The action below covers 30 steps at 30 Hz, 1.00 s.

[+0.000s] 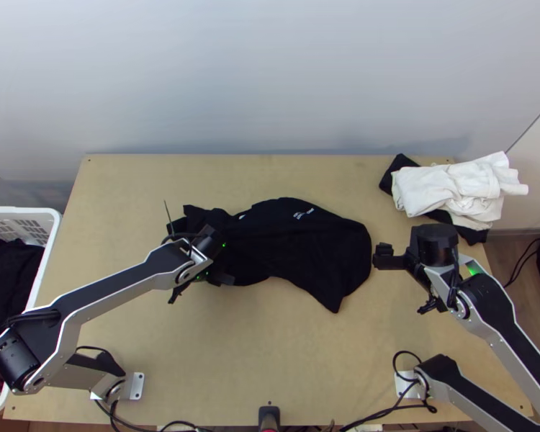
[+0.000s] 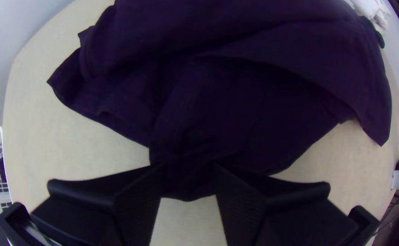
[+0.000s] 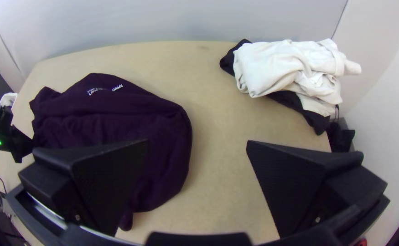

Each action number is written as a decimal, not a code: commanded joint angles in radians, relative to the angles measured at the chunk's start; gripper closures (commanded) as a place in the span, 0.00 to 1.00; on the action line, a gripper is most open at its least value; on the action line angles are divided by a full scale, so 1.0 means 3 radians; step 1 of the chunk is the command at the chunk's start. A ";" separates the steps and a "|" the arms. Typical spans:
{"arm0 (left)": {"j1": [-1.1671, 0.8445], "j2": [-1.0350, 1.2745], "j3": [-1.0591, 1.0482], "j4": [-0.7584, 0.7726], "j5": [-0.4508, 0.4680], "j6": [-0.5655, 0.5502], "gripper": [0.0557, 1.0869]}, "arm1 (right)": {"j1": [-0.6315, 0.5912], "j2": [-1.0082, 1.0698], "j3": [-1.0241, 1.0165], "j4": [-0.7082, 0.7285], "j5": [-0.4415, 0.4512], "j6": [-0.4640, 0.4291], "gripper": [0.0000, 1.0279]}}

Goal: Fold the t-shirt

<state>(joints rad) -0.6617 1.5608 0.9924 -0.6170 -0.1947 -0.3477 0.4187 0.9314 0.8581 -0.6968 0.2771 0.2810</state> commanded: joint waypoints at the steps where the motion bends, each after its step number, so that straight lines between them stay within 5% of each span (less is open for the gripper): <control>1: 0.0017 0.0013 -0.0066 0.0267 0.0036 0.0019 0.93 | 0.0031 0.0004 0.0013 -0.0004 0.0002 -0.0006 0.04; 13: 0.0135 -0.0294 0.0051 0.0257 0.0000 -0.0043 0.96 | 0.0793 0.0086 -0.0038 -0.0316 -0.0382 0.0127 0.04; 19: 0.0232 -0.0437 -0.0010 0.0216 0.0000 -0.0053 0.96 | 0.0972 0.0444 -0.0278 -0.0377 -0.1210 0.0490 0.05; 30: 0.0375 -0.0534 -0.0030 0.0170 -0.0005 -0.0053 0.96 | 0.1182 0.0920 -0.0467 0.0155 -0.1266 0.0741 0.07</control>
<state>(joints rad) -0.5686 1.4174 0.9878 -0.5591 -0.1947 -0.3630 0.7319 1.1316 0.7601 -0.7227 -0.0734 0.4614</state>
